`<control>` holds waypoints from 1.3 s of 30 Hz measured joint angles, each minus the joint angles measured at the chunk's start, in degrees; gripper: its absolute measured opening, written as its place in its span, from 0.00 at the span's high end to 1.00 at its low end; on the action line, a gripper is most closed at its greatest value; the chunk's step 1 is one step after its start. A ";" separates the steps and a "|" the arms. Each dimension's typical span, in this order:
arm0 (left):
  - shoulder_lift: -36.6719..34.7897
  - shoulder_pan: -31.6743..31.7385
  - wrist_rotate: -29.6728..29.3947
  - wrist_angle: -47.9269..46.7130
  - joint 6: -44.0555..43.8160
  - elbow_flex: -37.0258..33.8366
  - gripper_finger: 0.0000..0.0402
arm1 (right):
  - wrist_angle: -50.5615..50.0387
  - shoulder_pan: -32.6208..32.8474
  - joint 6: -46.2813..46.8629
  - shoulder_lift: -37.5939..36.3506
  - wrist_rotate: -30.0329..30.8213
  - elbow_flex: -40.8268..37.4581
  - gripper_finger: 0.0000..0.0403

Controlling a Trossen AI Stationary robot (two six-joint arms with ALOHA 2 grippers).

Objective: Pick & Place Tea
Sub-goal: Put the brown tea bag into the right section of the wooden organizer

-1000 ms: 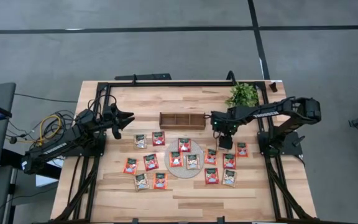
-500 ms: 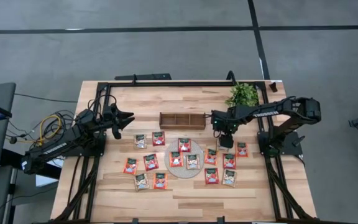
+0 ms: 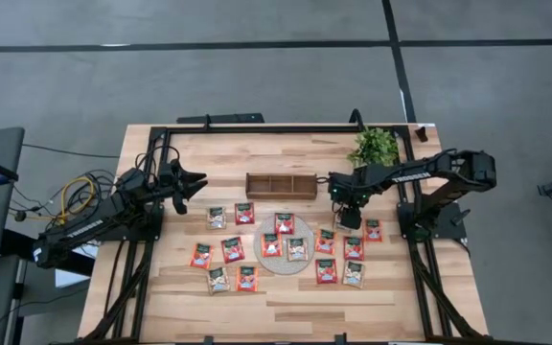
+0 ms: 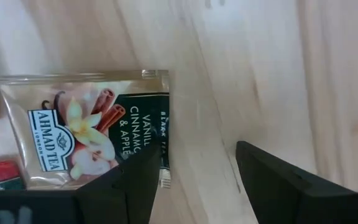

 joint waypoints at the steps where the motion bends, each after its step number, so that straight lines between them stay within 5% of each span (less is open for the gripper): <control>1: 0.01 0.00 0.00 0.01 0.00 0.00 0.68 | 0.03 -0.09 0.05 0.00 0.47 -0.02 0.51; 23: 0.01 0.00 0.00 0.00 -0.02 0.00 0.68 | 0.60 -0.22 0.02 0.15 2.88 -0.11 0.99; 39: 0.00 0.01 0.00 -0.01 -0.02 0.00 0.68 | -8.62 -0.22 -0.54 0.37 2.86 7.59 1.00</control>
